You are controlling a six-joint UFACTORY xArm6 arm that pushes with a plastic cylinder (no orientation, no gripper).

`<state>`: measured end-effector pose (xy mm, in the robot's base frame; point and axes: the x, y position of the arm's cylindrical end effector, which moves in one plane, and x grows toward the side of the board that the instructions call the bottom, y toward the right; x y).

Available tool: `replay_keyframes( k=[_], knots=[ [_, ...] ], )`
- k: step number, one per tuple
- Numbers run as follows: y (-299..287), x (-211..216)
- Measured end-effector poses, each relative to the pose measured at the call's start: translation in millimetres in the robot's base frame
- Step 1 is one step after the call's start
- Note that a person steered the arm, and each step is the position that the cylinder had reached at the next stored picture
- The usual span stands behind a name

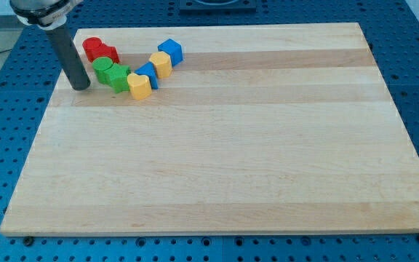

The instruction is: Push the yellow heart right to the green star

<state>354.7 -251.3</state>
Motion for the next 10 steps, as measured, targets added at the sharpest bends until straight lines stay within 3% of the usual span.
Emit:
replay_keyframes(
  k=[6,7,9,10],
  knots=[
    [3,-18],
    [-9,16],
    [117,126],
    [209,126]
  ],
)
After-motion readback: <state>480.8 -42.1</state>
